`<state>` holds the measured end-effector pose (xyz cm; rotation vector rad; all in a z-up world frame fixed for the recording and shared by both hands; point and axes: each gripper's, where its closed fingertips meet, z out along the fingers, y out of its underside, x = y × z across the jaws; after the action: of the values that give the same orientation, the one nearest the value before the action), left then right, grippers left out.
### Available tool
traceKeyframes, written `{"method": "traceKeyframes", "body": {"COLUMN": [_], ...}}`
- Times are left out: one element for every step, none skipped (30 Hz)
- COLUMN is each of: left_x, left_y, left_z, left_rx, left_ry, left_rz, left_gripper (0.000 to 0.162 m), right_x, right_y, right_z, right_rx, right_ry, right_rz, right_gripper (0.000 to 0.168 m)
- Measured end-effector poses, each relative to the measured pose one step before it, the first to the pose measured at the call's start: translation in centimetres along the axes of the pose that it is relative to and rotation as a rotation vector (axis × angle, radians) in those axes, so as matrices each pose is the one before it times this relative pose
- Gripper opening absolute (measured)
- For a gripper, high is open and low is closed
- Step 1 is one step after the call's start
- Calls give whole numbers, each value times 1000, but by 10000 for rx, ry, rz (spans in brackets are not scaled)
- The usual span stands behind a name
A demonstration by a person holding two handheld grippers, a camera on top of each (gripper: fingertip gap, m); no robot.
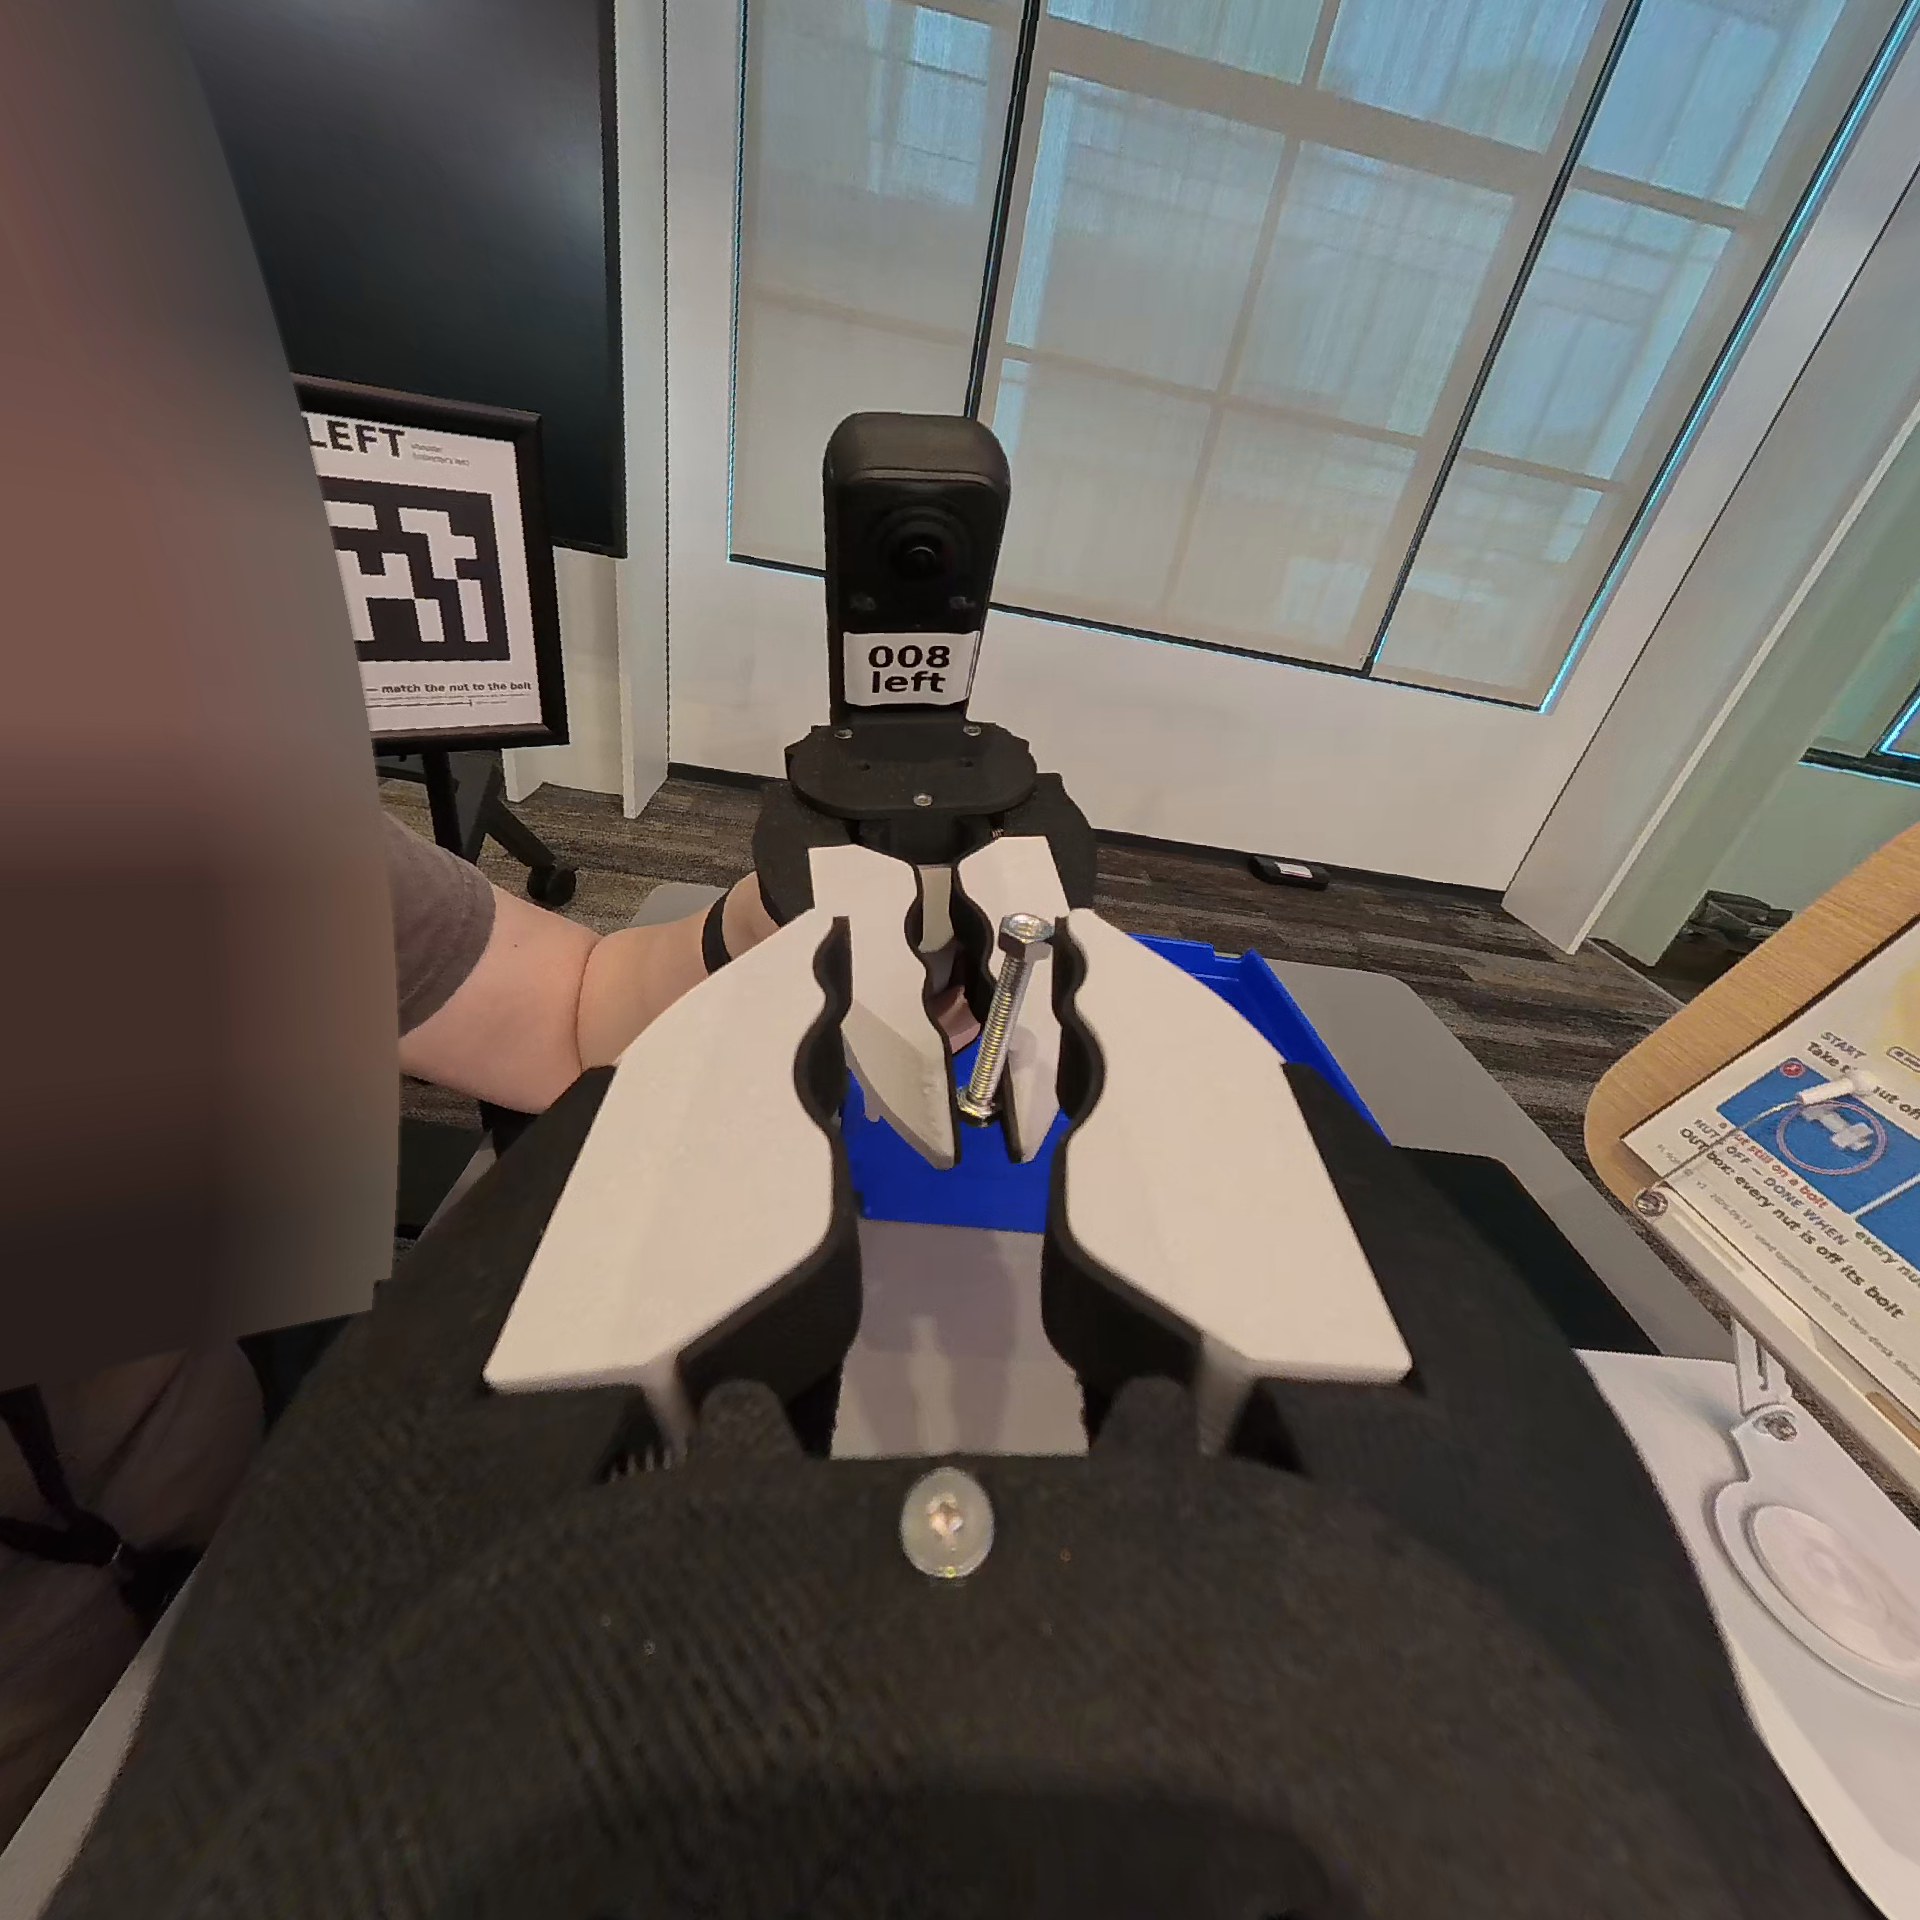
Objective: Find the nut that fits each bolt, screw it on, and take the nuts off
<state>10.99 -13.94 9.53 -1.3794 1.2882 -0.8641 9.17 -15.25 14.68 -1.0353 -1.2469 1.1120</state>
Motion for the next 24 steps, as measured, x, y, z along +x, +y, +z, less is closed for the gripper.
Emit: {"method": "traceKeyframes", "body": {"left_x": [-18,16,-9,-13,-1,-27,-23,-10,-73,-52,-3,-19,0,26,15,-6,4,25,15,-6,48,85,115,283], "left_y": [10,8,-25,-1,-2,-12,-17,13,9,11,17,-19,33,49,-4,-7,12,-10,-3,27,32,-22,-76,-93], "left_z": [-11,-8,-8,-13,-2,-20,-22,-13,-22,-12,0,-1,8,27,5,4,4,-5,10,23,23,18,11,9], "left_rx": [-5,-3,16,-4,1,5,2,-7,1,-2,-2,20,-21,-33,0,6,-10,9,1,-22,-19,10,49,54], "left_ry": [-7,19,-1,-2,-6,-21,-10,-1,-31,-13,16,-2,2,9,-1,-6,6,12,7,-10,18,38,52,172], "left_rz": [-2,-17,-10,-4,5,7,5,-4,-2,-11,-22,-9,-4,9,6,-3,-6,-2,-5,15,20,9,12,6], "left_gripper": [10,10,10,10,10,10,10,10,10,10,10,10,10,10,10,10,10,10,10,10,10,10,10,10], "right_x": [20,25,38,42,12,-38,-21,-9,-14,28,70,27,-14,-3,-2,20,47,41,60,100,130,136,79,27], "right_y": [2,43,43,31,-5,-34,-35,-22,-13,-11,-3,-20,-25,-5,7,27,46,35,-4,-24,-53,-86,-60,-47], "right_z": [10,4,0,-7,-19,0,-4,-7,-12,-17,-16,-13,-9,-8,-4,7,3,13,-2,-27,-50,-78,-83,-106], "right_rx": [0,-21,-28,-24,1,13,6,4,-4,-11,-9,10,16,3,-6,-18,-23,-8,12,19,44,75,79,100], "right_ry": [15,9,16,30,11,-9,4,10,10,35,57,29,-3,-2,0,9,18,21,39,63,88,77,-1,-96], "right_rz": [13,20,17,-4,-24,-15,-13,-22,-16,-11,-20,-27,-14,2,2,2,5,4,-1,-10,-35,-47,-17,60], "right_gripper": [38,38,38,38,38,38,38,37,37,37,37,37,37,37,37,37,37,37,37,37,36,36,35,35]}}
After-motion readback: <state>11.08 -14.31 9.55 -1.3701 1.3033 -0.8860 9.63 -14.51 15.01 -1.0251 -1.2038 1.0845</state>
